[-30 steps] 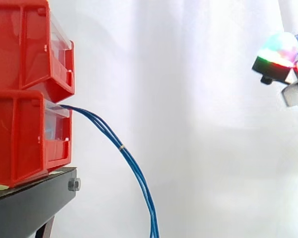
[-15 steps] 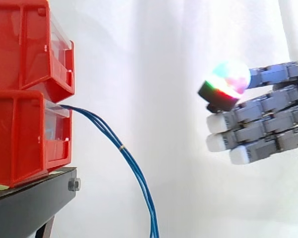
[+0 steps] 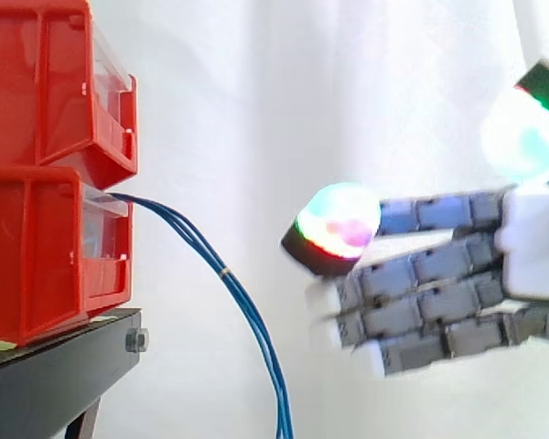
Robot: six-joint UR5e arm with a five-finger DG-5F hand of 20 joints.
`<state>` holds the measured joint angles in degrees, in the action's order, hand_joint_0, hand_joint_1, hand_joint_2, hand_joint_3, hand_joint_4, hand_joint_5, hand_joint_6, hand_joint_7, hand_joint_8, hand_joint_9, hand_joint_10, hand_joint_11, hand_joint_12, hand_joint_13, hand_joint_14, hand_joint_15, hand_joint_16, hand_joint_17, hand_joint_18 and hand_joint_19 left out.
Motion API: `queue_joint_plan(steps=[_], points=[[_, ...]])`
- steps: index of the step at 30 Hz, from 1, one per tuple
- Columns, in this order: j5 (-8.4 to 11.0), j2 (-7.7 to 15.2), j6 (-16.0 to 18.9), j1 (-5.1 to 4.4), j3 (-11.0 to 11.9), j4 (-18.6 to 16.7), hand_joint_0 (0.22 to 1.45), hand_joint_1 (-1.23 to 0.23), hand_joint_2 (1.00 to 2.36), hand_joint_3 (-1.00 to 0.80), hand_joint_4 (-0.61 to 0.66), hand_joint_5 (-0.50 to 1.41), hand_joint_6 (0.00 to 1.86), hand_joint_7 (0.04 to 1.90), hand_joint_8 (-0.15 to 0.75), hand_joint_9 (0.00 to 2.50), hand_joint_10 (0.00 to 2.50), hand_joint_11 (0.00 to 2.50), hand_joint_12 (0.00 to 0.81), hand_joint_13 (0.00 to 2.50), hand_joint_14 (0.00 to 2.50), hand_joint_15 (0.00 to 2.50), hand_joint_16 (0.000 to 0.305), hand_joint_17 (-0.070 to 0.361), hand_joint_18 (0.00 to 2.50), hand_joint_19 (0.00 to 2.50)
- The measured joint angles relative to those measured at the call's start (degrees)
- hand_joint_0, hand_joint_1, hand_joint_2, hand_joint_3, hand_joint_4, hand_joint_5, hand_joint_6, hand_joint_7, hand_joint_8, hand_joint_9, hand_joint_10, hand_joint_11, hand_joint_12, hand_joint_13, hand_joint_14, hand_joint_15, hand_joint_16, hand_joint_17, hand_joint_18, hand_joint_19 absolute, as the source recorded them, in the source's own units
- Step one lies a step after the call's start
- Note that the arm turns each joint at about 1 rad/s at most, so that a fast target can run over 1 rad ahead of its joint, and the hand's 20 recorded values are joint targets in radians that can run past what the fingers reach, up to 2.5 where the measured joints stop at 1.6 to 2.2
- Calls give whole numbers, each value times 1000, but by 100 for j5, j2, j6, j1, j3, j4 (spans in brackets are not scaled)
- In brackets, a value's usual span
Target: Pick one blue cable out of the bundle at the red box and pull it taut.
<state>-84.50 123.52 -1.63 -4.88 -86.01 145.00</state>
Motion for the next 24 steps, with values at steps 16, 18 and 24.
queue_joint_plan(steps=[16, 18, 24], points=[[423, 469, 382, 45, 178, -59, 447, -802, 1000, -500, 183, -195, 501, 704, 307, 240, 3, 205, 411, 168, 6, 169, 65, 147, 157, 230], [516, 471, 381, 56, 178, -44, 446, -795, 1000, -500, 191, -194, 501, 706, 309, 242, 3, 206, 411, 170, 6, 166, 65, 147, 162, 237], [631, 487, 365, 71, 178, 4, 454, -810, 1000, -500, 206, -188, 502, 695, 316, 279, 2, 168, 411, 211, 5, 147, 66, 147, 218, 209]])
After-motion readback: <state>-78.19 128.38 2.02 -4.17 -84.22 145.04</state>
